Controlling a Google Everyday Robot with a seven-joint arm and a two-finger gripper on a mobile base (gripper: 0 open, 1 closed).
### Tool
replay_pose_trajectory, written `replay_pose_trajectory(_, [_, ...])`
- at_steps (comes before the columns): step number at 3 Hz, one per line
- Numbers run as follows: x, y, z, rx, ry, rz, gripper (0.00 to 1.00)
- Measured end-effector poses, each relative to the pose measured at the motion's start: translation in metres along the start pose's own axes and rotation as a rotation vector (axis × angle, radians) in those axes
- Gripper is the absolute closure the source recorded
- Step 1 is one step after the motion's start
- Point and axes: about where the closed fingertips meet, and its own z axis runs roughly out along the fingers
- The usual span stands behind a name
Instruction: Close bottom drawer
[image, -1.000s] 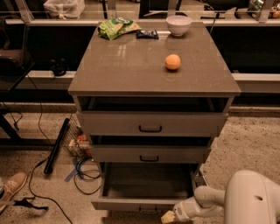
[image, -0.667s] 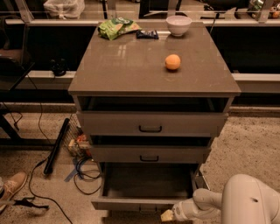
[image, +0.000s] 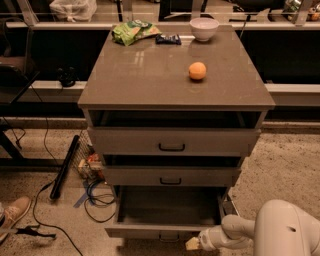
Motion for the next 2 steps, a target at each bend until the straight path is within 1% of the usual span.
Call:
replay_pose_trajectory(1, [-0.023,-0.014,-0.013,0.066,-0.058,-0.035,1.0])
replay_pose_trajectory(2, [-0.05,-0.025,-0.022,0.112,-0.121,-0.067,1.0])
